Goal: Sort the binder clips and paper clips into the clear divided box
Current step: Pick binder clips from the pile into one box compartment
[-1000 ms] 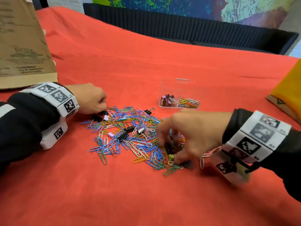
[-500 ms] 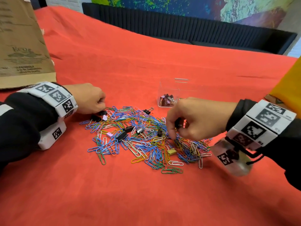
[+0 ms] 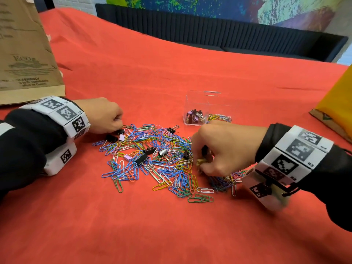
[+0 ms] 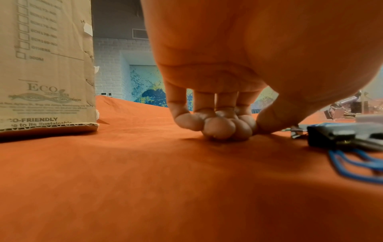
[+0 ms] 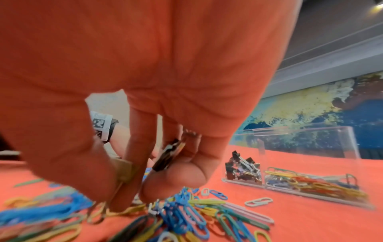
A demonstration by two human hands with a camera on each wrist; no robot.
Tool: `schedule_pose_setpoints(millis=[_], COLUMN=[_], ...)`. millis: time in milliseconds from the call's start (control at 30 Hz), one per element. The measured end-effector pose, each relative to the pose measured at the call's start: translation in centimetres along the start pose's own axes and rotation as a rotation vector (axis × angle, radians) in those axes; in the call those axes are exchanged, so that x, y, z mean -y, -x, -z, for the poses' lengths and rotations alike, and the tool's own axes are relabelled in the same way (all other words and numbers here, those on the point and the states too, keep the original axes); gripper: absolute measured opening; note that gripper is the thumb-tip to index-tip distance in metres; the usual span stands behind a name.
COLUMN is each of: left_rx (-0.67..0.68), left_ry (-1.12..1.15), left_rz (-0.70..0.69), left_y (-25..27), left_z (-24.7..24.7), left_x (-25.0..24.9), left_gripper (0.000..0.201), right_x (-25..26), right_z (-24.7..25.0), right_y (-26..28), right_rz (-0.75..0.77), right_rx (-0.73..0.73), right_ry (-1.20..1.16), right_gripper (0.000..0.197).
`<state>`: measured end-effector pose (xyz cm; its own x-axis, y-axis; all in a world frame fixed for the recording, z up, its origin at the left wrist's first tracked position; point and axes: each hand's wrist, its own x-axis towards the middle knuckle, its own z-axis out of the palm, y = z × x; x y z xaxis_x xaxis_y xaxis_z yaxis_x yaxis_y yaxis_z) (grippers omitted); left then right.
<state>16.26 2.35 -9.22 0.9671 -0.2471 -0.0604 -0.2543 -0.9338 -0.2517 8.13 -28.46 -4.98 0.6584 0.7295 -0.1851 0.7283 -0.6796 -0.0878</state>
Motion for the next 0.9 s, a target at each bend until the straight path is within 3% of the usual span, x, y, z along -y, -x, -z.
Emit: schedule_pose_setpoints(millis=[200,433,667,767,900], left_rx=[-0.015,-0.014,-0.005,0.005,0.003], left_ry=[-0.003,0.008,0.003,0.006,0.017], left_rz=[-0.007,0.001,0.005,0.009,0.017], left_y=[-0.1,-0.2,0.1,0.1,0.2], left_z=[-0.1,-0.2,0.0,0.2,0.0], left_x=[0.1,0.1,-0.2,-0.3,-0.3], left_gripper=[0.026,0.026,0.027,0.026,0.026], right_x=[-1.9,-0.7,-0.9,-1.8,-3.3], right_z=[1.3,0.4,0.1,0.9,2.6], right_y=[-1.0,-2.7,-3.0,-2.8,-2.4], right_rz=[-0.057,0.001,-0.025,-0.027,-0.057], right_rx=[-0.168,-0.082,-0.103,-0.137,-0.197], right_ry=[-0.089,-0.116,-0.123,-0.298,-0.539], right_gripper=[0.008,0.008,0.009,0.016,0.011])
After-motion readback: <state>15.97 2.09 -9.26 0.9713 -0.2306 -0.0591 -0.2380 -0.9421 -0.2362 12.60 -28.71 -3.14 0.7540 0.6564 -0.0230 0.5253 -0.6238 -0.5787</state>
